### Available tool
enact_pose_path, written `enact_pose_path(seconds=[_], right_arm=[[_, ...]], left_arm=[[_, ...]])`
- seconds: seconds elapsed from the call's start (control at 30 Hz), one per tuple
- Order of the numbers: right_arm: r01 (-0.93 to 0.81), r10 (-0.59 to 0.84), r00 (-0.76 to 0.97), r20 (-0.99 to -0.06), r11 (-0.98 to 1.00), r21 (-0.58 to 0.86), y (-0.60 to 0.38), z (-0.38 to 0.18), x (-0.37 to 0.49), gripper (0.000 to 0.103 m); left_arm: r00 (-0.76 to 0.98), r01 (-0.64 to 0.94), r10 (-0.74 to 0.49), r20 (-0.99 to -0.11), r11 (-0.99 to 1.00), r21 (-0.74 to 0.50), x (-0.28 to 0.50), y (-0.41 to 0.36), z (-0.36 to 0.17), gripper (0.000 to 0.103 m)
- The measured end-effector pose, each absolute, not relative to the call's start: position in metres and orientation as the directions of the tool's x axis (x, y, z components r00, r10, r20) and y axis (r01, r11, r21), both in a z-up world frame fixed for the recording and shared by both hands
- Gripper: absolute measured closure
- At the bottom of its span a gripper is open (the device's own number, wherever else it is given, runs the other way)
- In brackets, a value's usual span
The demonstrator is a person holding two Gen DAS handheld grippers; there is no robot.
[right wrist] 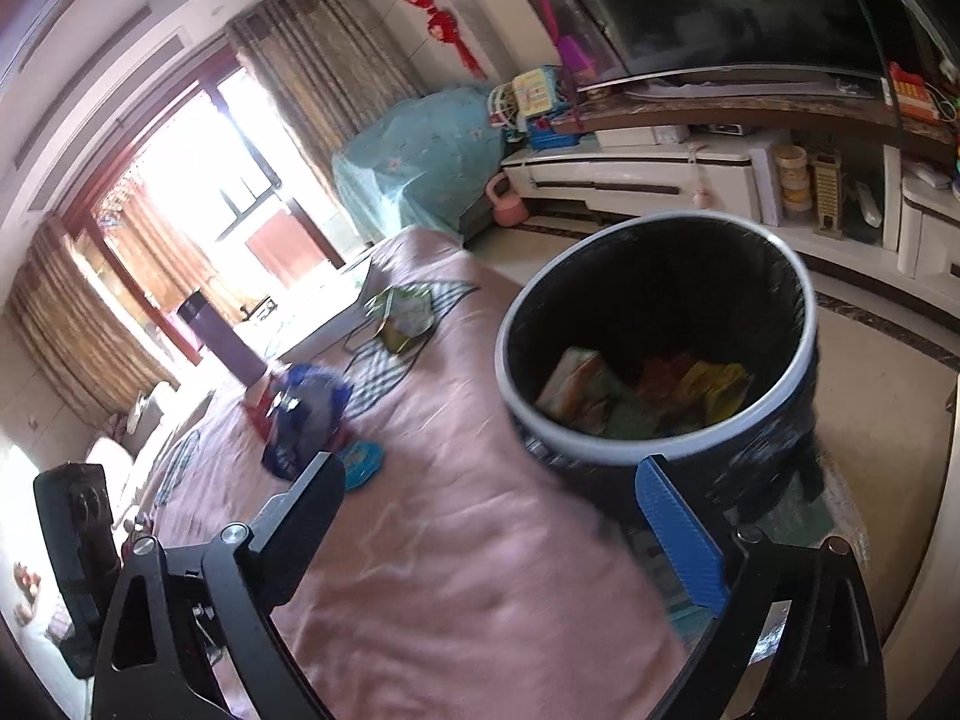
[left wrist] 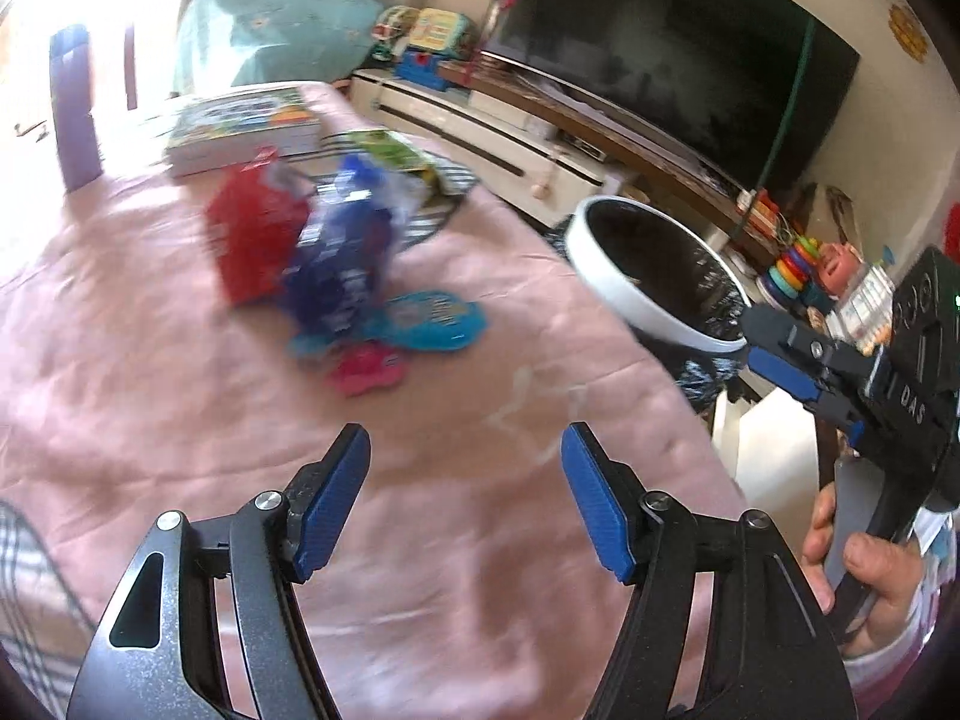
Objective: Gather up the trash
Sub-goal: 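Grasp the red bag with the left tool while the right tool grasps the blue-white plastic bag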
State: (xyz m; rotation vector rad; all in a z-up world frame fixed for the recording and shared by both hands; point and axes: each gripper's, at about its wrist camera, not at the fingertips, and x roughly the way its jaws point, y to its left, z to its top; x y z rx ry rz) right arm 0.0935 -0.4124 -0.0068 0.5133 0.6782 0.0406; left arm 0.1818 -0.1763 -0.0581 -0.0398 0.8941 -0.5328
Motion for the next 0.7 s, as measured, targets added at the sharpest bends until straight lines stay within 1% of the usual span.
enact_pose_path(seconds=[0.37, 0.7], right_arm=[[0.075, 0.236, 0.754, -0.613, 0.896, 0.438, -0.366, -0.018, 0.095, 0.005], [0.024, 0.296, 0.736, -0.609, 0.888, 0.460, -0.334, -0.020, 0.113, 0.005]], left_arm=[[0.546, 0.303, -0.409, -0.732, 0.910, -0.283, 0.184, -0.106, -0.067, 0.035], [0.581, 0.245, -0.370, -0.725, 0.929, -0.278, 0.206, -0.078, -0.065, 0.035]])
